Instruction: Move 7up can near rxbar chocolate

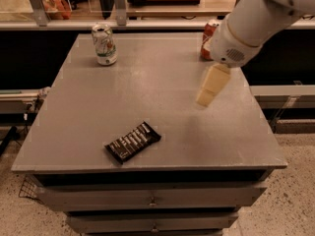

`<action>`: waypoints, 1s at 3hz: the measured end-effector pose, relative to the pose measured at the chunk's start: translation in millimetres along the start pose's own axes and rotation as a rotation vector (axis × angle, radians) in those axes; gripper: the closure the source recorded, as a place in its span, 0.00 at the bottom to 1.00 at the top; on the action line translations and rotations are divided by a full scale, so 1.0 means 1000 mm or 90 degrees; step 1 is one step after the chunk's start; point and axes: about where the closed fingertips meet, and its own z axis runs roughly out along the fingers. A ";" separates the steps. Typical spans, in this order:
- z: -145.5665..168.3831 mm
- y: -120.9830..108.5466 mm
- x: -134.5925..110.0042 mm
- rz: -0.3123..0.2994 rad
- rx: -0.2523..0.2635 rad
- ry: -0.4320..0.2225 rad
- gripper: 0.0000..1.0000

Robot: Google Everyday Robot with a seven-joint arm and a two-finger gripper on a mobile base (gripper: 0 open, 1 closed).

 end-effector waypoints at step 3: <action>0.084 -0.046 -0.086 0.023 -0.022 -0.180 0.00</action>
Offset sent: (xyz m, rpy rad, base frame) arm 0.0505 0.0552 -0.0203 0.1166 -0.0181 0.0377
